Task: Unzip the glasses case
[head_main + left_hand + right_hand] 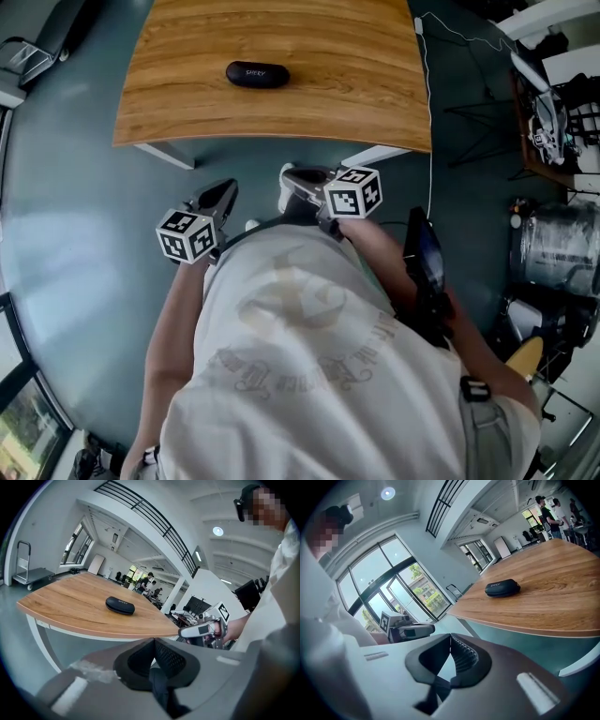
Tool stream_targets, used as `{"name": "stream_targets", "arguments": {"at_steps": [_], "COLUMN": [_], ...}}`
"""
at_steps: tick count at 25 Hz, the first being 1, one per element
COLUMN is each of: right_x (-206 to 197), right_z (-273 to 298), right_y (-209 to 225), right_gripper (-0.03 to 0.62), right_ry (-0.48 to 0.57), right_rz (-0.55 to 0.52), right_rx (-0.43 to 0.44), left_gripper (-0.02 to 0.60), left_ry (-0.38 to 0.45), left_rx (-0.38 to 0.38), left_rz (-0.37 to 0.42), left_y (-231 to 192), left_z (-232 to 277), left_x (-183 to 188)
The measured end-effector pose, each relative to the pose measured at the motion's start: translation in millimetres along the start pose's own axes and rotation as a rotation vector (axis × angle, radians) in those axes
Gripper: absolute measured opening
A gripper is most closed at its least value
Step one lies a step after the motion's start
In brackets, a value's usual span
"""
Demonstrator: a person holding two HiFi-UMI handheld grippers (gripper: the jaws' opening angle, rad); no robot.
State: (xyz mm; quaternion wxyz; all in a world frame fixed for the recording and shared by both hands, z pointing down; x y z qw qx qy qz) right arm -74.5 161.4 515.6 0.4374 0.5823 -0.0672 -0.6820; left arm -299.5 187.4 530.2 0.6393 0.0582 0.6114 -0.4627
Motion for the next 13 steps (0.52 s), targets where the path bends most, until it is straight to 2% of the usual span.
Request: {"name": "stream_targets", "arguments": {"at_steps": [9, 13], "right_x": [-2.7, 0.7], "right_z": [-14.5, -25.9], "right_y": [7.3, 13.6], "right_gripper": [0.009, 0.009], "right_ry": [0.024, 0.046], "right_rz": [0.012, -0.017], "right_rx": [-0.018, -0.073], "left_gripper": [0.002, 0.002], "left_ry": [-0.053, -0.054], "left_rx": [-0.055, -0.073], "left_rz": [0.039, 0.075], "left_y": [16.2, 24.7], "left_z": [21.7, 30.3], "left_x": [-3.4, -1.7]}}
Point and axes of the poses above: the fingertips, and each gripper's own axes: z forward along the fingers, y to its right, x out of its top, the point moved 8 cm from there along -z, backward along the fingers, and after that the axes turned 9 degrees about y, right-handed, at the moved point
